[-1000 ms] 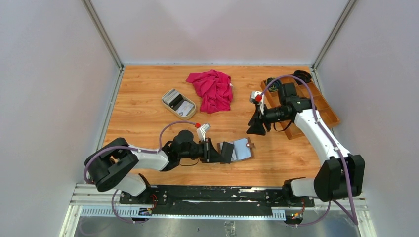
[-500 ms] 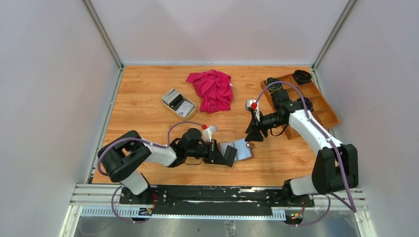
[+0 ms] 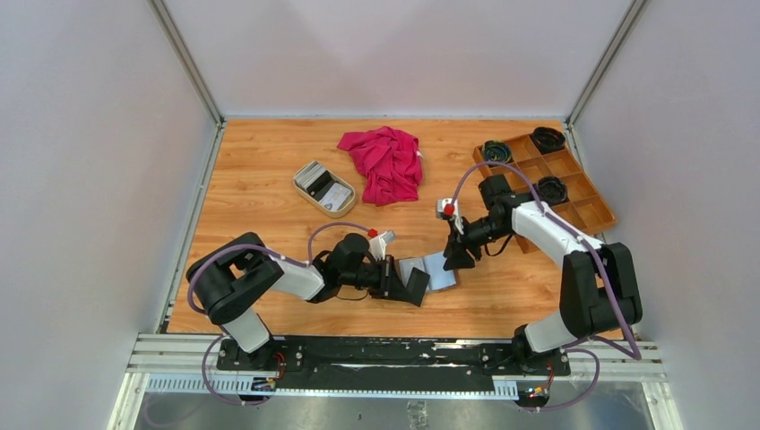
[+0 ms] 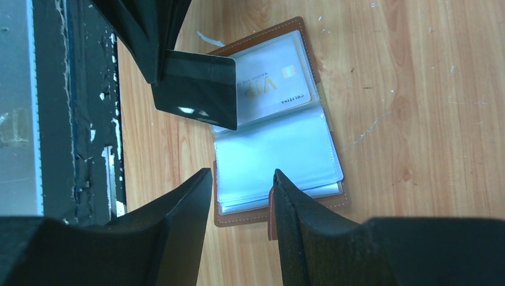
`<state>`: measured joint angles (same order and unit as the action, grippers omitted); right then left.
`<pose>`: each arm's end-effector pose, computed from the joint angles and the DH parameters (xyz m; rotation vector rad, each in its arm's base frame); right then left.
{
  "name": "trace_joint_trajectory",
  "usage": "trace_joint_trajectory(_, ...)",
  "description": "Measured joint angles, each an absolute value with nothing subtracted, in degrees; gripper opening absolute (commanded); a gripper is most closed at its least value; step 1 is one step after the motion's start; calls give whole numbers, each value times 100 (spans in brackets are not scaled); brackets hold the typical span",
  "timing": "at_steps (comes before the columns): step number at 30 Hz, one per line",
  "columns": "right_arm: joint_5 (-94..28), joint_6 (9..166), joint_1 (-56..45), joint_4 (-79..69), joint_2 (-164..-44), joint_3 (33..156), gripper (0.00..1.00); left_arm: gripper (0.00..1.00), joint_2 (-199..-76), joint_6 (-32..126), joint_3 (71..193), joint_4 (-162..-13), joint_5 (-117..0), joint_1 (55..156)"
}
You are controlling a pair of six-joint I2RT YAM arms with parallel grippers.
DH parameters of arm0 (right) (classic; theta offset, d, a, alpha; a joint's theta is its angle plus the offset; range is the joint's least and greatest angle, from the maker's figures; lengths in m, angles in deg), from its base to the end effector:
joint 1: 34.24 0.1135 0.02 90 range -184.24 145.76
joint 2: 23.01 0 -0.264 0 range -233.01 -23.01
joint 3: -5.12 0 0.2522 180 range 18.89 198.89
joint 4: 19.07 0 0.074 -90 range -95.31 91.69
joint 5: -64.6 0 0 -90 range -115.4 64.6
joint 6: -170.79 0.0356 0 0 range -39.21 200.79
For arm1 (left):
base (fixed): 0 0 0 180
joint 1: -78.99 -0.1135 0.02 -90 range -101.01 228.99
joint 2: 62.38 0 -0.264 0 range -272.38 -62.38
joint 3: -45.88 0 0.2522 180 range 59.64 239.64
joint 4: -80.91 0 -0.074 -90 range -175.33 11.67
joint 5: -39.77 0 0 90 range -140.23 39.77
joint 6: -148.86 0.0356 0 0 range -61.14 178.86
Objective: Put the credit cards into the card holder
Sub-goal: Pick up the credit card from the storage box.
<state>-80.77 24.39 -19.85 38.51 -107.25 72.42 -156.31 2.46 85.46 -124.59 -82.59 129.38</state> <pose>0.2445 0.0930 0.2119 -1.5022 1.8240 1.0397 0.1614 -0.2250 0.1217 0.2905 2.4647 -1.5834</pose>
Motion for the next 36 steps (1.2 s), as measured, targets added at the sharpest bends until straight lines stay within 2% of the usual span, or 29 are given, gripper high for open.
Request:
trace_joint_trajectory(11,-7627,2242,-1734,3540,-10723,7068,45,0,-15922,139,8752,-12457,-8347,12938)
trace_joint_trajectory(27,-7020,2247,-1426,3448,-11156,7068,34,0,-16129,4,8765,-12437,-8353,12750)
trace_joint_trajectory(36,-6788,2251,-1388,3448,-11252,7068,32,0,-16243,-101,8885,-12365,-8454,12669)
